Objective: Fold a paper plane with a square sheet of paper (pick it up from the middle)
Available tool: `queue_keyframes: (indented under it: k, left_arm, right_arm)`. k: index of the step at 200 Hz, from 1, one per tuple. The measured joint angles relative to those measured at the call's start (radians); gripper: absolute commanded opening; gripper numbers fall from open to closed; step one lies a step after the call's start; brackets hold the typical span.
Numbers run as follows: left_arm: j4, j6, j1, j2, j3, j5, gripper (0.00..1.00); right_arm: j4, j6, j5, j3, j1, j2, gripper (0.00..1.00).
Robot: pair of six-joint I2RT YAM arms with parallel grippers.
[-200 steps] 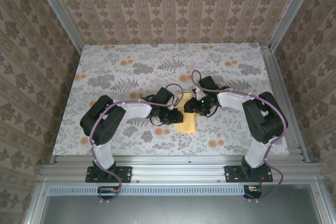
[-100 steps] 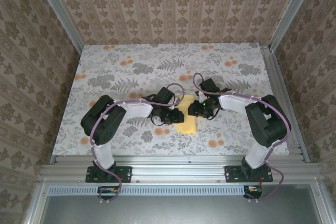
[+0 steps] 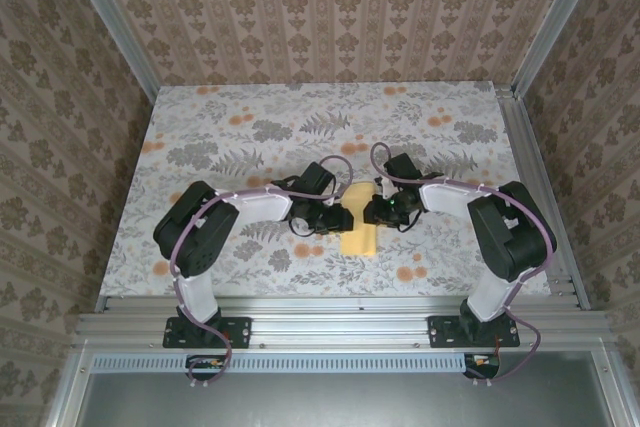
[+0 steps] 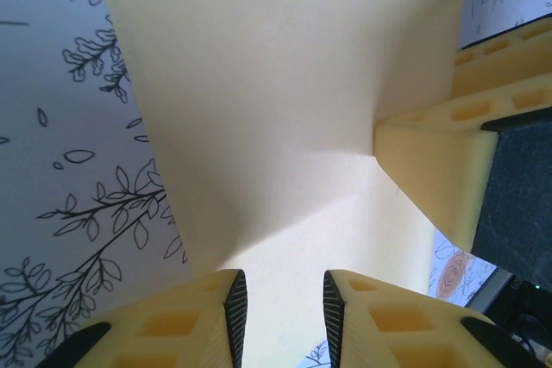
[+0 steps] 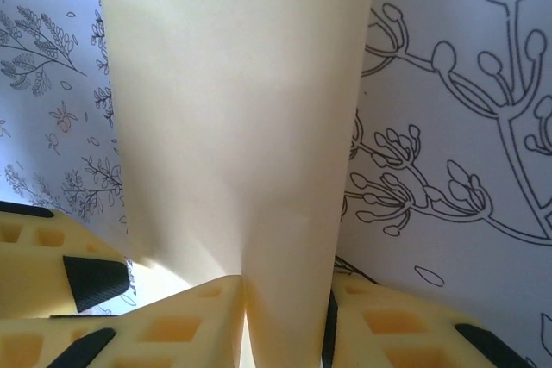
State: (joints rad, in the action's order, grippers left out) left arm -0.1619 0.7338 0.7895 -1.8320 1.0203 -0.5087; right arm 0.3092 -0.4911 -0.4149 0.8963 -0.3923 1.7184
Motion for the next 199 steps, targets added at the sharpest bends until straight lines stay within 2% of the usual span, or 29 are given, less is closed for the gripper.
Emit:
queue_keyframes:
  k: [43, 199]
  left_arm:
    - [-0.047, -0.012, -0.033, 0.037, 0.004, 0.002, 0.33]
    - [-0.094, -0.031, -0.091, 0.050, 0.023, 0.025, 0.31]
  right_arm:
    - [-0.015, 0.018, -0.041, -0.021, 0.025, -0.006, 0.25]
    - [-0.022, 0.044, -0.133, -0.054, 0.072, -0.006, 0.23]
